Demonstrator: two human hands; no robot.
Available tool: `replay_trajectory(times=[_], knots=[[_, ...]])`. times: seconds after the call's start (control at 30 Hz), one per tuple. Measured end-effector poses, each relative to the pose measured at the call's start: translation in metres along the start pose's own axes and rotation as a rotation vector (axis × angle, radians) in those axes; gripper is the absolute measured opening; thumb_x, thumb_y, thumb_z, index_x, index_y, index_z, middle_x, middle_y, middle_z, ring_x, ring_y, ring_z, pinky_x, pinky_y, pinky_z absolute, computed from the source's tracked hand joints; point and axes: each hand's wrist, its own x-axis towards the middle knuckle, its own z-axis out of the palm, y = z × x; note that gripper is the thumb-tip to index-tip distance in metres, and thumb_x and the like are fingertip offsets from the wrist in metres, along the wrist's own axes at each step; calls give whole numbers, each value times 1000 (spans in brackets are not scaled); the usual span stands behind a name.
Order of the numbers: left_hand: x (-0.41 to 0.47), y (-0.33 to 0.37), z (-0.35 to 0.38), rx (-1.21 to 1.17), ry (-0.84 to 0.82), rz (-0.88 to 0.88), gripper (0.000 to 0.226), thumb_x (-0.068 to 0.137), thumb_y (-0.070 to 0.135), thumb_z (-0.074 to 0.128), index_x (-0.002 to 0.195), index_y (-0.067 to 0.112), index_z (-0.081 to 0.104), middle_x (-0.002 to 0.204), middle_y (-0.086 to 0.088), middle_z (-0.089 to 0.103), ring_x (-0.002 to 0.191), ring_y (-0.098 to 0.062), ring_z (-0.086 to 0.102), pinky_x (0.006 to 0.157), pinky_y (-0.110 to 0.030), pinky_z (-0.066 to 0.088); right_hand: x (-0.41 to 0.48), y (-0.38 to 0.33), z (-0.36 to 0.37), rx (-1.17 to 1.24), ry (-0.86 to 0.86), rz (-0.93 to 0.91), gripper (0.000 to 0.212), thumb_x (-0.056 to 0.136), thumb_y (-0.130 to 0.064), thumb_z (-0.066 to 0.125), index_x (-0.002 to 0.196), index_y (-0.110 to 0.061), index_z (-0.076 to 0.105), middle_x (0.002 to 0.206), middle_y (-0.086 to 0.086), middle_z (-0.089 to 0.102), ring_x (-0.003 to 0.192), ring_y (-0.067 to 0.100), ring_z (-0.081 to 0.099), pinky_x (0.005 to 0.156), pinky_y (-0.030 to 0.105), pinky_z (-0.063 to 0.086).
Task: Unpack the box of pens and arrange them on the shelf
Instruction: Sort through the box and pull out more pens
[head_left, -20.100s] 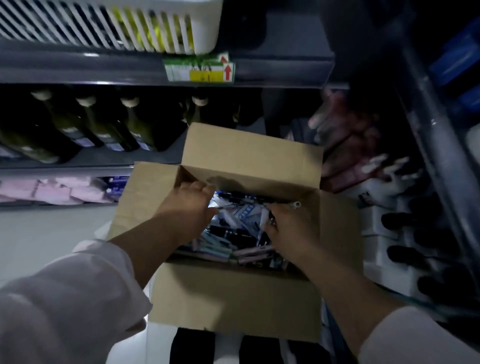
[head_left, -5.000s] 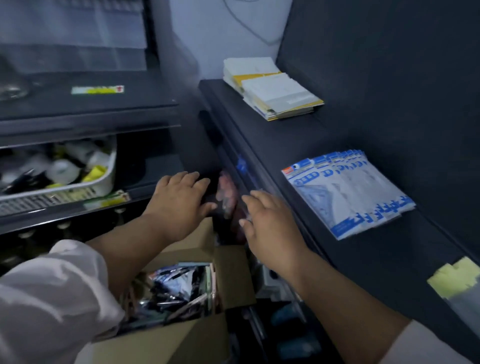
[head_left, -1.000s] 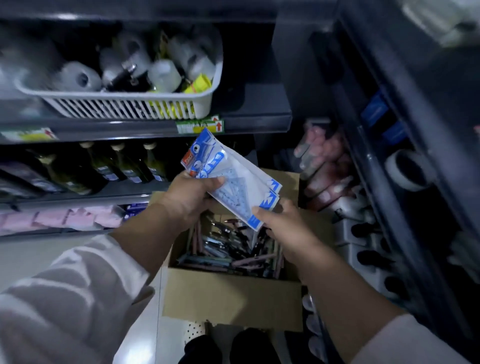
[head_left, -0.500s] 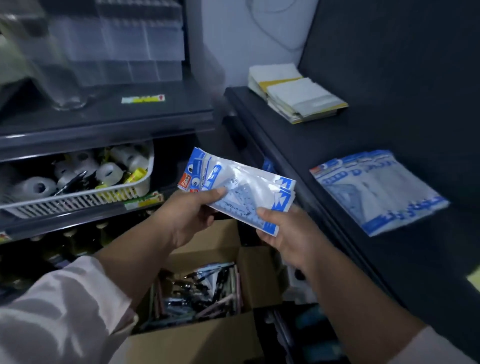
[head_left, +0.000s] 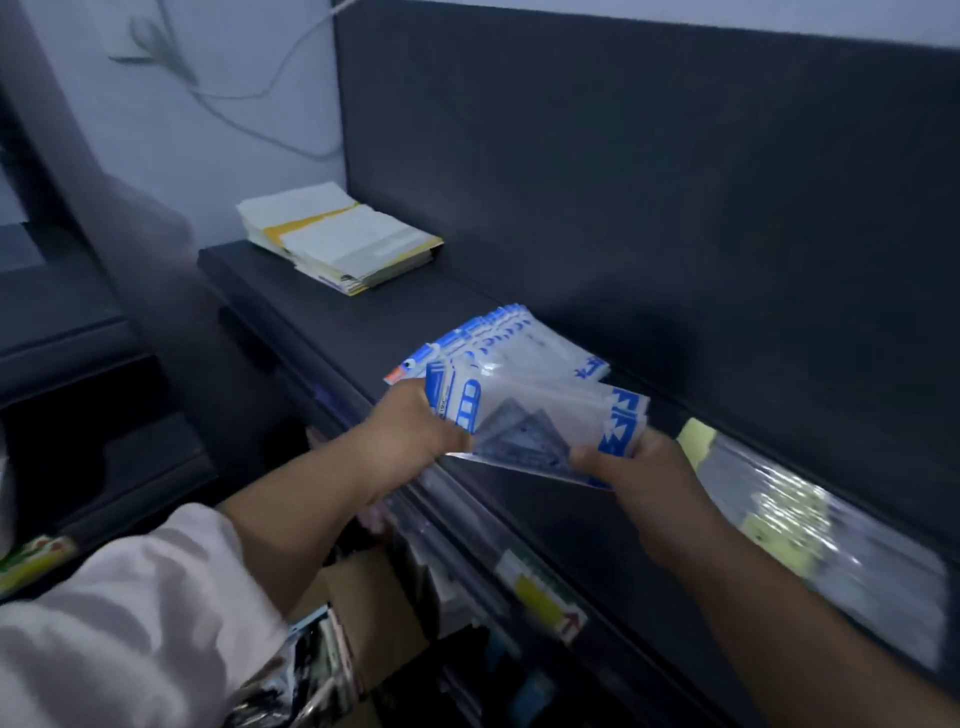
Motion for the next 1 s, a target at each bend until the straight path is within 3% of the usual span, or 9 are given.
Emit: replay_trajectory(times=[0.1, 0.23, 0.37, 0.53, 0.77, 0.9, 1.0], knots=[[15, 1, 38, 76, -47, 58, 26, 58, 1, 80, 76, 16, 68, 77, -2, 71, 67, -9, 59, 71, -23, 53, -11, 10, -36, -55, 95, -28, 25, 78, 3, 71, 91, -18, 69, 87, -3, 74, 80, 12, 70, 74, 26, 55], [24, 1, 72, 209, -122, 91, 26, 68, -4, 75, 75, 18, 64, 68, 2, 64, 63, -11, 56, 63, -26, 49, -21, 25, -69, -109, 186, -10, 22, 77, 4, 71, 82, -17, 65, 65, -11, 66, 55, 0, 61, 54, 13, 47], [23, -5, 83, 229, -190, 112, 27, 73, -8, 70, 75, 17, 62, 68, -1, 61, 59, -10, 52, 54, -22, 44, -25, 39, -84, -161, 201, 39, 17, 79, 1, 72, 77, -13, 62, 71, 2, 66, 65, 16, 59, 63, 30, 47], [21, -13, 82, 224, -203, 104, 24, 73, -8, 71, 76, 15, 65, 68, 0, 62, 59, -8, 52, 56, -18, 43, -30, 48, -86, -212, 197, 59, 16, 80, 2, 70, 81, -10, 60, 78, 10, 68, 65, 16, 60, 59, 30, 47], [24, -21, 70, 260, -124, 105, 23, 78, -4, 67, 70, 17, 61, 58, 6, 52, 50, -6, 43, 50, -21, 37, -24, 45, -79, -346, 164, 12, 16, 81, -2, 68, 73, -5, 55, 62, 6, 52, 55, 15, 46, 52, 26, 35], [30, -11, 45, 284, -31, 119, 20, 78, 0, 69, 73, 18, 62, 65, -4, 62, 56, -17, 54, 58, -31, 47, -18, 30, -60, -289, 106, 21, 11, 81, 0, 68, 79, 0, 58, 73, 18, 64, 65, 24, 63, 59, 34, 48], [38, -3, 22, 312, 65, 145, 11, 75, 3, 68, 79, 13, 63, 76, -15, 68, 64, -26, 62, 68, -39, 53, -7, 21, -36, -168, 59, 52, 13, 82, 3, 67, 78, -7, 59, 77, 11, 70, 72, 23, 70, 65, 38, 56]])
